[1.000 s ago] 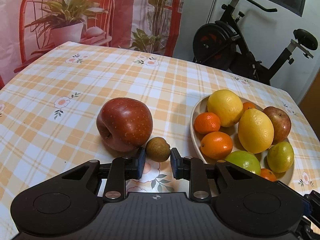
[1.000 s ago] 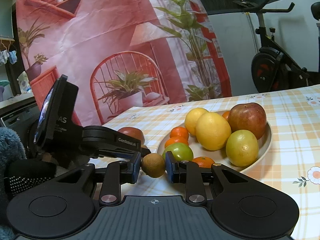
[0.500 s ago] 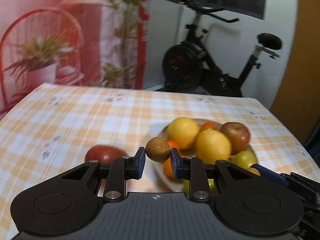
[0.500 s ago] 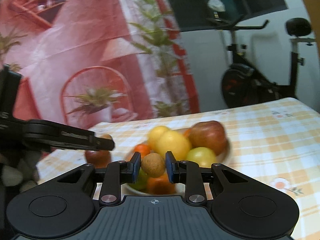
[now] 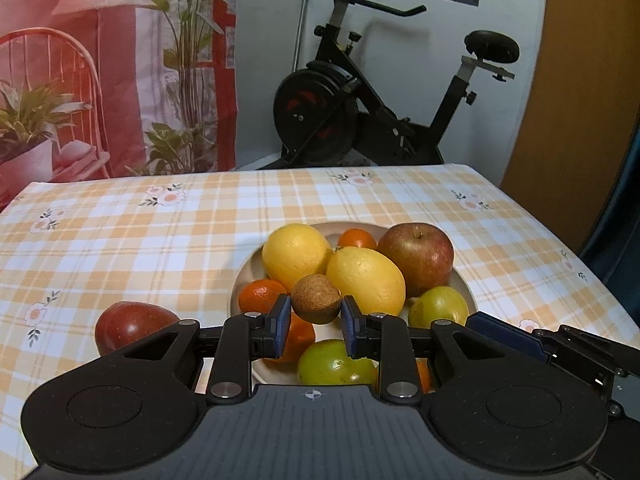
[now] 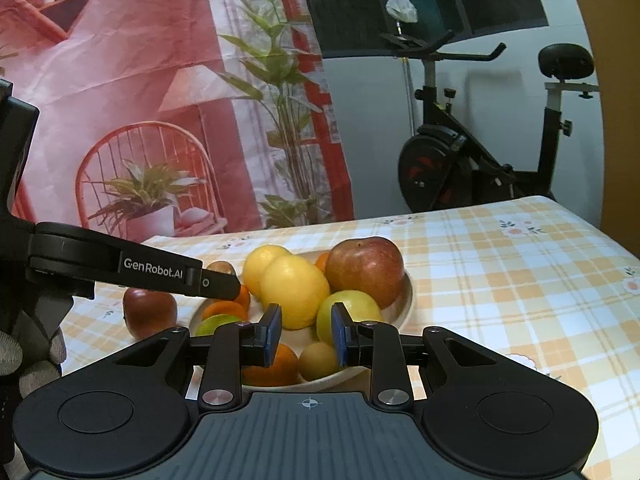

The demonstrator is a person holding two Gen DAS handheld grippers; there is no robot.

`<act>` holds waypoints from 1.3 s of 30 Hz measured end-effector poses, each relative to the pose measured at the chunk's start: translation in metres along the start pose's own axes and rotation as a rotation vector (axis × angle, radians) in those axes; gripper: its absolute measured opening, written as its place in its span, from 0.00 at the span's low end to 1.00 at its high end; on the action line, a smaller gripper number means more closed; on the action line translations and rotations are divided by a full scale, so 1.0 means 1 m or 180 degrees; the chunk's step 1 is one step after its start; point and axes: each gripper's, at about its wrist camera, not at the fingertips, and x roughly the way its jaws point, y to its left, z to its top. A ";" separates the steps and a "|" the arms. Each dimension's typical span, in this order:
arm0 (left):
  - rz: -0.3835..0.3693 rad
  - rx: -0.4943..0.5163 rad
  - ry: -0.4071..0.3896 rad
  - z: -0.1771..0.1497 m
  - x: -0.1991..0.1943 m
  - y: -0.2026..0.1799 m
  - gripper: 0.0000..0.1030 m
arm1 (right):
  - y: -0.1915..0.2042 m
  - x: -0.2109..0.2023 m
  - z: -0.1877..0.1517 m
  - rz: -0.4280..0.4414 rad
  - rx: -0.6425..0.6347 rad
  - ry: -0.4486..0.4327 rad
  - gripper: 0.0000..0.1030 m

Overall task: Organize fruits
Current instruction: 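Lower the kiwi onto the plate and open the left gripper, then move the right gripper to the red apple on the tablecloth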

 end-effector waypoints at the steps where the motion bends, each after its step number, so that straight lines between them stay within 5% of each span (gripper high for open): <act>1: -0.0001 0.0003 0.0014 0.001 0.001 0.000 0.28 | 0.000 0.001 0.000 -0.0001 -0.0004 0.0011 0.25; 14: 0.0011 0.0018 0.0103 0.002 0.007 -0.001 0.31 | 0.000 -0.002 0.000 0.0038 0.0013 -0.0012 0.28; 22: 0.0074 -0.0104 0.0064 0.004 -0.003 0.007 0.68 | 0.000 -0.004 0.001 0.0037 0.0057 -0.0049 0.32; 27: 0.0351 -0.0114 0.0014 0.006 -0.016 0.016 0.85 | -0.001 -0.004 0.001 0.0024 0.0075 -0.0082 0.34; 35: 0.0759 -0.0197 0.0351 0.013 -0.020 0.047 0.86 | 0.000 -0.006 0.001 0.0051 0.0054 -0.0114 0.62; 39: 0.0777 -0.0380 0.0187 0.013 -0.034 0.067 0.86 | 0.003 -0.005 0.004 0.0037 0.0032 -0.0082 0.79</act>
